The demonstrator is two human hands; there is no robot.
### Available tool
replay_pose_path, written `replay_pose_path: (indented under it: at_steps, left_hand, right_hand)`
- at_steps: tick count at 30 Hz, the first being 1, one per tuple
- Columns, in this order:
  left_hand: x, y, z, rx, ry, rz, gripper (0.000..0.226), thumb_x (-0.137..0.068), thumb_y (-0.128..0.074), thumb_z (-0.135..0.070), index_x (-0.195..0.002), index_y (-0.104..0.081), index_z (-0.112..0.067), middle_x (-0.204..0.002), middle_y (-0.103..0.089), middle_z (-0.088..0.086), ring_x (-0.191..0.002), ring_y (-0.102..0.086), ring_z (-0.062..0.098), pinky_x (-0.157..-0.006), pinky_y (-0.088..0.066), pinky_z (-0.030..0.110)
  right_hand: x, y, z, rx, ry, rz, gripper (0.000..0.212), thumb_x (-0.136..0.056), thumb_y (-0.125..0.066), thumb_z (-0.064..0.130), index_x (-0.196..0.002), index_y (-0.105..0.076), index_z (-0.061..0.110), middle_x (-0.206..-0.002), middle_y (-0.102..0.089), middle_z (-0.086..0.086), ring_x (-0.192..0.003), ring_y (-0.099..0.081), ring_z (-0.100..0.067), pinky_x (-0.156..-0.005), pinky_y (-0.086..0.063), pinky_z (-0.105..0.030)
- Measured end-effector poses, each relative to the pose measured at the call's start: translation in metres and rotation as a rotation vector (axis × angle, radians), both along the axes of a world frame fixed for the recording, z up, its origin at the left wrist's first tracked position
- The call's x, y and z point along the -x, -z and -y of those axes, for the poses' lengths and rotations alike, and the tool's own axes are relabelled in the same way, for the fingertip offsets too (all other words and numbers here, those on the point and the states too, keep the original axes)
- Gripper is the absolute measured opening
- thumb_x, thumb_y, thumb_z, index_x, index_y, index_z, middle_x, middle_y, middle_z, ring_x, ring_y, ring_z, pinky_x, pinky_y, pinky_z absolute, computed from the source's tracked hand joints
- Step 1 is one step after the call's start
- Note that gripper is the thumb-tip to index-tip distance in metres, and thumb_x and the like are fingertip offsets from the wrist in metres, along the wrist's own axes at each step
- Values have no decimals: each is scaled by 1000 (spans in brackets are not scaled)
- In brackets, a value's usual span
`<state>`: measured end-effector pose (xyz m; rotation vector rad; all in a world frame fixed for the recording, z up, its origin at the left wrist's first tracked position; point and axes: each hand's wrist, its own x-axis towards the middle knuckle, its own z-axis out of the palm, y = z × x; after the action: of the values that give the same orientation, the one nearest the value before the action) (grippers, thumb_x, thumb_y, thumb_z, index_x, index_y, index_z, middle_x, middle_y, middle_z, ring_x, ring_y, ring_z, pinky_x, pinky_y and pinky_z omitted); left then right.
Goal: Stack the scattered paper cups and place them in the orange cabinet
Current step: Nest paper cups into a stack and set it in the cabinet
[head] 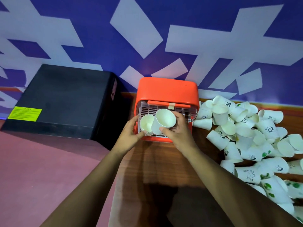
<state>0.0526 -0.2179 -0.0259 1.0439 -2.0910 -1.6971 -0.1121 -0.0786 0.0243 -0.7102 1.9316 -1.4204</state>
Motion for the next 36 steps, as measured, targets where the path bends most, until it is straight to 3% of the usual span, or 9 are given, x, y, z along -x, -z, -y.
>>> replay_pose_path:
  at_steps: [3, 7, 10, 13, 16, 20, 25, 29, 36]
  left_hand:
    - [-1, -21, -6, -105, -126, -111, 43, -99, -63, -26, -141, -53, -23, -138, -60, -8, -125, -57, 0, -113, -44, 35]
    - [1, -41, -9, -118, -123, -144, 40, -102, -55, -31, -142, -55, -24, -130, -61, -24, -122, -54, -11, -106, -43, 15]
    - [2, -44, -7, -102, -84, -173, 38, -104, -52, -29, -142, -55, -24, -135, -61, -19, -126, -54, -7, -102, -42, 10]
    - [2, -43, -6, -97, -74, -210, 40, -104, -51, -29, -144, -54, -23, -139, -60, -14, -130, -54, -1, -106, -44, 17]
    - [3, -40, -6, -84, -69, -228, 37, -105, -51, -25, -142, -55, -22, -138, -62, -11, -132, -54, 5, -110, -43, 25]
    - [3, -32, -4, -32, -66, -206, 37, -105, -52, -22, -142, -55, -24, -137, -62, -12, -131, -55, 6, -112, -43, 32]
    - [2, -20, -3, 91, -33, -131, 37, -104, -53, -19, -141, -55, -23, -135, -63, -12, -127, -57, 4, -110, -45, 28]
    - [-1, -4, -1, 145, -60, -72, 40, -101, -59, -19, -139, -56, -29, -135, -61, -7, -125, -59, 10, -109, -48, 40]
    - [10, 0, -9, 221, -116, 26, 41, -100, -59, -14, -139, -58, -23, -133, -60, -5, -121, -59, 15, -107, -48, 37]
  right_hand:
    - [-9, 0, 9, 29, -32, -9, 63, -69, -80, 17, -117, -49, 45, -127, -59, 6, -119, -59, -16, -94, -54, -35]
    - [-21, 6, 18, 22, -72, -75, 67, -67, -82, 32, -125, -48, 38, -127, -59, 11, -120, -57, -13, -102, -49, -44]
    - [-26, 6, 23, 38, -73, -50, 65, -70, -80, 35, -126, -50, 35, -128, -60, 11, -122, -57, -13, -102, -49, -43]
    - [-28, 6, 26, 55, -61, -36, 57, -73, -77, 27, -121, -50, 45, -127, -61, 10, -120, -57, -9, -97, -49, -30]
    - [-29, 7, 31, 54, -51, -45, 57, -76, -76, 20, -116, -50, 51, -125, -62, 7, -119, -58, -9, -96, -49, -29]
    - [-32, 19, 31, 48, -42, -62, 57, -74, -77, 28, -122, -49, 41, -126, -63, 4, -118, -60, -13, -100, -50, -39]
    - [-33, 29, 35, -50, -31, -286, 63, -74, -81, 17, -131, -52, 18, -126, -60, 1, -117, -56, -15, -95, -45, -20]
    - [-26, 37, 30, -144, -106, -259, 72, -75, -81, 26, -139, -49, 17, -129, -57, 3, -117, -56, -17, -95, -52, -34]
    - [-16, 40, 38, -271, -168, -299, 73, -80, -77, 23, -145, -45, 18, -140, -55, -6, -123, -56, -23, -104, -45, -41]
